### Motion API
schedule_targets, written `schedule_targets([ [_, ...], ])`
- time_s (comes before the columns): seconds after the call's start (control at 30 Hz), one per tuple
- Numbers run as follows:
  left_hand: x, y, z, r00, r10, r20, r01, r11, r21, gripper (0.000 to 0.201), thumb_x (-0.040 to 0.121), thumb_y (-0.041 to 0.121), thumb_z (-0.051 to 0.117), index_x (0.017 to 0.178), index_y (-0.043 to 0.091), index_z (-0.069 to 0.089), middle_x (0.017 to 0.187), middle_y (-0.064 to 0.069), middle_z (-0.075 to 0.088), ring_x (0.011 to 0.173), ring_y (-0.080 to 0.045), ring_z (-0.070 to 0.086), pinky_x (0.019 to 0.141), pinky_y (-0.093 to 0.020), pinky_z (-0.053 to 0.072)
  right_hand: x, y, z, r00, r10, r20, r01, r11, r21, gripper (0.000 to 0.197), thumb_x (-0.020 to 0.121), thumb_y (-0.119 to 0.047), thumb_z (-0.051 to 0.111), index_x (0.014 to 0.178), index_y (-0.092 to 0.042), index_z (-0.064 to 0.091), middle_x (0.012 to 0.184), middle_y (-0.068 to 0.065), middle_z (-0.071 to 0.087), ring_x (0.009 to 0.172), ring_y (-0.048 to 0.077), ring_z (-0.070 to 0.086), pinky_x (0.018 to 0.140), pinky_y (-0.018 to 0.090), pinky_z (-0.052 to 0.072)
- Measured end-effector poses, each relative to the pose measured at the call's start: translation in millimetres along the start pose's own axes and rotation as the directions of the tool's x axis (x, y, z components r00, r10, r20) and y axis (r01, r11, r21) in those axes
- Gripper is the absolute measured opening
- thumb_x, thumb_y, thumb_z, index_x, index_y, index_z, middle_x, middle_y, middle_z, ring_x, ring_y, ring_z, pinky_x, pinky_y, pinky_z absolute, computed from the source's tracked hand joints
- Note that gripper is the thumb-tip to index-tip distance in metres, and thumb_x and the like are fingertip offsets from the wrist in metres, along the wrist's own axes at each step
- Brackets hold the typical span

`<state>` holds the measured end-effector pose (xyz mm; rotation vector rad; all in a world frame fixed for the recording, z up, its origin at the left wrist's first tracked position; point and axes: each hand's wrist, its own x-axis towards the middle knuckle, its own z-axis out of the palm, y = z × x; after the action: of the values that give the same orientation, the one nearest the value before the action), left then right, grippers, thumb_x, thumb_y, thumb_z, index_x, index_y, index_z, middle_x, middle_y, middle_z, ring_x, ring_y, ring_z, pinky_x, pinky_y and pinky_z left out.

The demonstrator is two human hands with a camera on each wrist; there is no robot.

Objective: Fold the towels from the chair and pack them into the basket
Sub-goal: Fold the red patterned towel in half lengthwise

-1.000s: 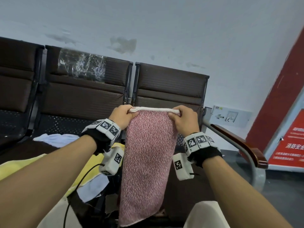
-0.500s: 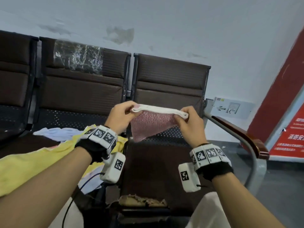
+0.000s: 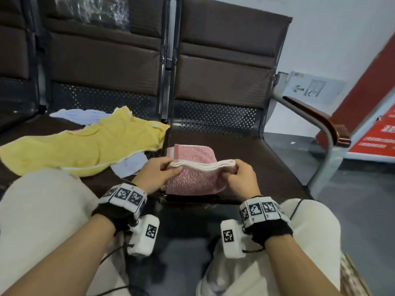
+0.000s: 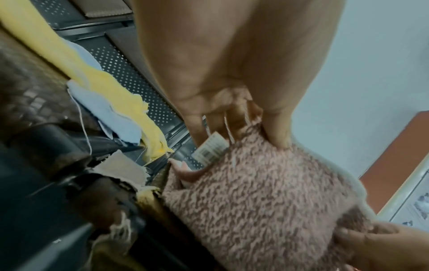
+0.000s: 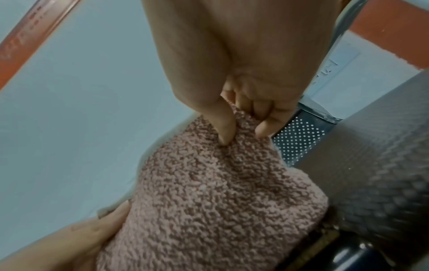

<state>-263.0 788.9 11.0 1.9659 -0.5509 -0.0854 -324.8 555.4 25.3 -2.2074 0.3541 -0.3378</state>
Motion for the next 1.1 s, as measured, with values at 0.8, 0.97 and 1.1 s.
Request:
schedule_targets([
  [0.8,169,-89,8,0.857,-0.506,-0.099,0.498,0.862,-0.1,0.038,0.086,0.026,0.066,0.118,0.009,0.055,0.116,-0.012,0.062,0.108,-0.027,0.059,0.099,-0.044,0.045,140,39,69,0.935,0.235,0.266,-0.149,0.94,-0.308,0.047,0.087,-0.037,0.066,0.122,-0.011,0.049,0.118,0.007,0.059,0.108,0.024,0.056,0.079,0.025,0.038],
  [0.97,151,-94,6,0.837,-0.536,-0.108,0.53,0.844,-0.08,0.068,0.081,0.009,0.07,0.139,0.005,0.035,0.109,-0.014,0.057,0.101,-0.026,0.057,0.093,-0.038,0.045,124,28,50,0.923,-0.19,0.334,0.295,0.908,-0.299,0.035,0.08,-0.036,0.072,0.107,-0.025,0.053,0.097,-0.009,0.047,0.088,0.008,0.047,0.081,0.026,0.042],
  [1.1,135,-81,2,0.895,-0.411,-0.171,0.427,0.901,0.072,0.062,0.084,0.013,0.066,0.14,0.009,0.038,0.133,-0.01,0.049,0.119,-0.026,0.051,0.097,-0.033,0.041,108,30,39,0.712,-0.083,0.697,0.475,0.789,-0.391,0.063,0.075,-0.027,0.073,0.131,-0.022,0.045,0.122,-0.004,0.042,0.113,0.014,0.035,0.1,0.03,0.037],
])
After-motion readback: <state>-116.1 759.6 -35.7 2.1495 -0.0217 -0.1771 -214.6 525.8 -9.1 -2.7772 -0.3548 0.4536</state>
